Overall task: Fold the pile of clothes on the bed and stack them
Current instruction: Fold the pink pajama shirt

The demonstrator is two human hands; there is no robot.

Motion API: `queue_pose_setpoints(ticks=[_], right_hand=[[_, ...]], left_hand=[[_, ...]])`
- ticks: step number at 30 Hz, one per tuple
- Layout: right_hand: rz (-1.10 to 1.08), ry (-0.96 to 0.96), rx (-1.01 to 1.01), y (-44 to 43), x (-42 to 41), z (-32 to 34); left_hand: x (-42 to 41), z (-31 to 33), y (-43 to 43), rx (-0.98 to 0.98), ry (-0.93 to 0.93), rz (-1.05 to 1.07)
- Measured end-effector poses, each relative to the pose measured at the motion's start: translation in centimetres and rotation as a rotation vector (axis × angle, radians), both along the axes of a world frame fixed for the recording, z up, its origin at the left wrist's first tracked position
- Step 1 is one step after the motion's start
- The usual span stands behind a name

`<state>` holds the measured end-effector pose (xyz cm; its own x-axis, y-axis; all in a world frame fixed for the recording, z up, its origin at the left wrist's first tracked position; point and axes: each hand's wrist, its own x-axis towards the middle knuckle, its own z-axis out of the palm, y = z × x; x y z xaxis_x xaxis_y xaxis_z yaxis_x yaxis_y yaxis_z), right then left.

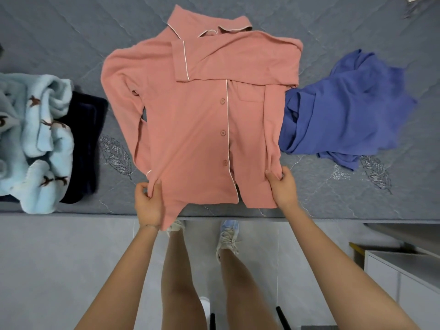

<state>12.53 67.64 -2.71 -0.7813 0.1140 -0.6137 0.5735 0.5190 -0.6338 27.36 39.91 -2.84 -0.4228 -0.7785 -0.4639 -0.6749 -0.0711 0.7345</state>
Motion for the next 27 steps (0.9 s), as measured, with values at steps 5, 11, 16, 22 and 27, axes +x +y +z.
queue_pose_setpoints(ticks=[5,11,16,22,27], right_hand=[[-0.197,0.018,0.027,0.9,1.2,0.3],[0.039,-0.183,-0.123,1.0,2.7,-0.8],[0.092,-0.019,-0.052,0.0,2.9,-1.1],[-0.390,-0.079,-0.446,-0.8,1.4,-0.2],[-0.375,-0.055,-0.487,-1.4,0.6,0.8]], left_hand=[[1.4,-0.8,-2.0,0.202,-0.061,-0.016],[3.4,-2.0,-1.4,0.205,-0.135,-0.295],[2.5,-1.0,-0.2,0.127,0.046,-0.122],[-0.1,0.4,-0.3,0.430,0.323,0.259],[-0.9,1.1,-0.1,0.485,0.357,0.352]])
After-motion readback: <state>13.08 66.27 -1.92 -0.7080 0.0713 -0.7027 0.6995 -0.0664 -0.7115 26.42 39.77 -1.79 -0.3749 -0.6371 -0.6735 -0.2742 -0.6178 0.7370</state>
